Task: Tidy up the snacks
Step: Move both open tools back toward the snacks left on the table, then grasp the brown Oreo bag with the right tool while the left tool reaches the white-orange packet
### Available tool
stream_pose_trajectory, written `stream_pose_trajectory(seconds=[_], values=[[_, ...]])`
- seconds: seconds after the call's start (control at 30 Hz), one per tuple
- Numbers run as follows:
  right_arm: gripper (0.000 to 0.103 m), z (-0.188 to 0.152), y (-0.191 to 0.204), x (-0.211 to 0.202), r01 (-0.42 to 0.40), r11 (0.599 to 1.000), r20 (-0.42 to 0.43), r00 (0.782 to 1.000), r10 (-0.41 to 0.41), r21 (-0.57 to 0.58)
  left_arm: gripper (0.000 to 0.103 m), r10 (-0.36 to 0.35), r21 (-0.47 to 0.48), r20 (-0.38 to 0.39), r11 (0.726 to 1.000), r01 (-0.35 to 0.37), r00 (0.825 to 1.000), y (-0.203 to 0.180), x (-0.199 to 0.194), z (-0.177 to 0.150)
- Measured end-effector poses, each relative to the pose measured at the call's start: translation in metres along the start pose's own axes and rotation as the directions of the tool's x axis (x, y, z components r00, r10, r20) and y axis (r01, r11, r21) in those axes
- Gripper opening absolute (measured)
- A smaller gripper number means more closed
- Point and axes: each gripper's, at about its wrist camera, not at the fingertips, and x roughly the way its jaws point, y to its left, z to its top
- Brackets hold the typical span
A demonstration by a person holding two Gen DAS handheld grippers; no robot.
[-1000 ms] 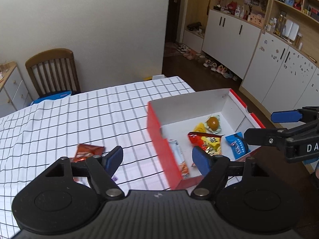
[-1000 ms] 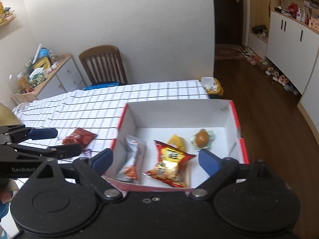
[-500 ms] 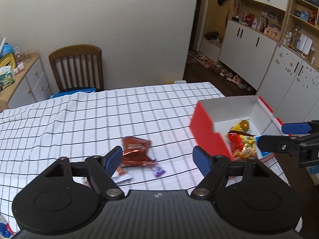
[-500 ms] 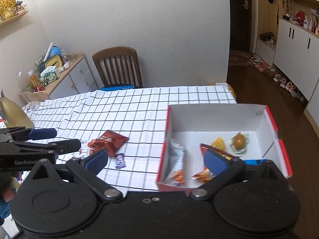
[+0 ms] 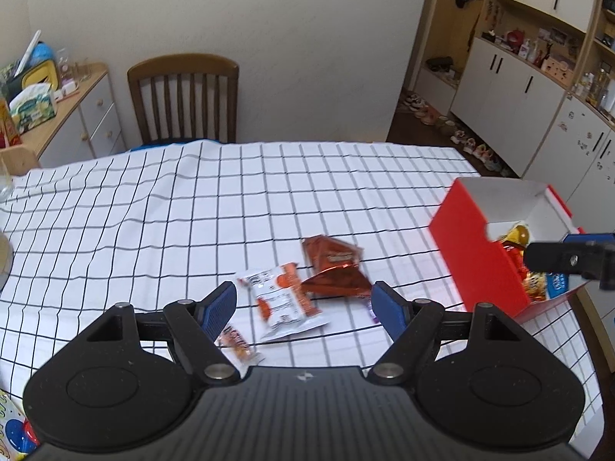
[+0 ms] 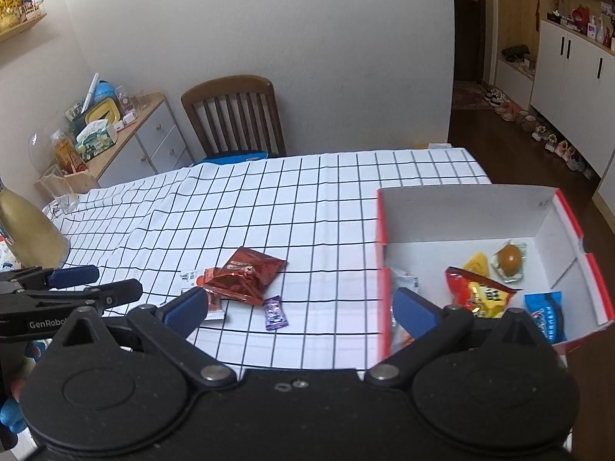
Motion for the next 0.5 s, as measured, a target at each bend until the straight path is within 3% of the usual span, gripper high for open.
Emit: stream_pose_trajectory(seconds=[0.5], values=[[0.103, 0.019, 0.028, 0.060, 0.039, 0.999, -0.072, 0.997, -0.038, 0.005, 0.077, 0.000, -0.037, -0.113, 0.999, -0.004, 0.994, 0.016, 0.066, -0.024]])
